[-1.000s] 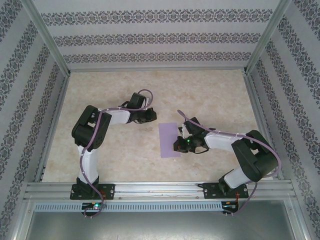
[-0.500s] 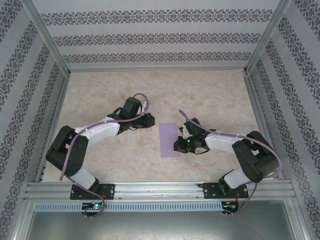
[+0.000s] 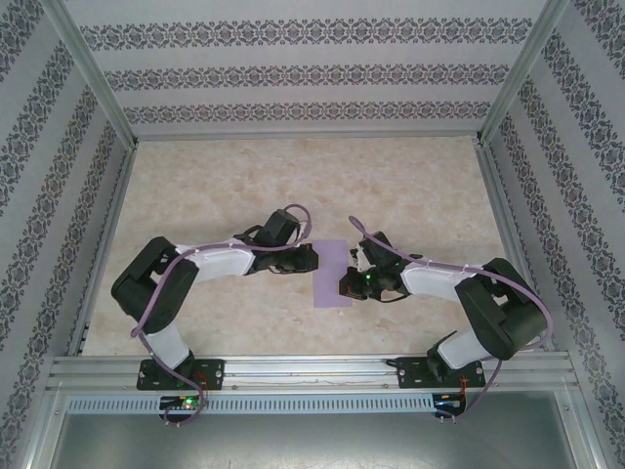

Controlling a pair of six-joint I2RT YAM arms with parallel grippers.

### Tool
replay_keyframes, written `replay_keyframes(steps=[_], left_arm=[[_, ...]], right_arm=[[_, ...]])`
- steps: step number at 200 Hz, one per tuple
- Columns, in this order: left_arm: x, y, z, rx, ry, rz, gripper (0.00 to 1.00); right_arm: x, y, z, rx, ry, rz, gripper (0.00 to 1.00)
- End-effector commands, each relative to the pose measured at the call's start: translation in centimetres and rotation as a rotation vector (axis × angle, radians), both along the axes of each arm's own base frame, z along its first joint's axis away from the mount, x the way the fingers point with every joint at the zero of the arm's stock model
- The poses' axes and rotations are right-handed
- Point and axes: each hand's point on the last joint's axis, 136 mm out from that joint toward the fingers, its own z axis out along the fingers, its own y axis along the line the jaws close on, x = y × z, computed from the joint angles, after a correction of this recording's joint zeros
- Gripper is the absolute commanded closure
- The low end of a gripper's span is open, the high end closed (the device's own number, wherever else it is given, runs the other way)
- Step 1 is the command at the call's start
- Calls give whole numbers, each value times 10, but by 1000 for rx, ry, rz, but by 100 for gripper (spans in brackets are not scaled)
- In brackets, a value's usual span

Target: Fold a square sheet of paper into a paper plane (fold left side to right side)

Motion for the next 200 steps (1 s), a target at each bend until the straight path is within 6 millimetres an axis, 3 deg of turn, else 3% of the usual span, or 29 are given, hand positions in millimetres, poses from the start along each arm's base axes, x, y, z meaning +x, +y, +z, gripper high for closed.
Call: replay_keyframes(steps=[1,52,110,160,200], left_arm=[[7,-21,1,-45,-7,-24,90],[2,-6,-43,59,48,12,90],[-10,6,-58,81,69,30,91],[-10,8,-57,125,57,-8,91],[-12,9,-57,134,56,-29,91]], right_arm=[[-13,-30,-30,-162,50,-49,100],[-8,-18,-18,-95,29,-39,98],[15,-1,40,37,-90,-21,76],[21,-48,55,-18,-108,-58,60],[6,-63,59,16,-85,-74,46]])
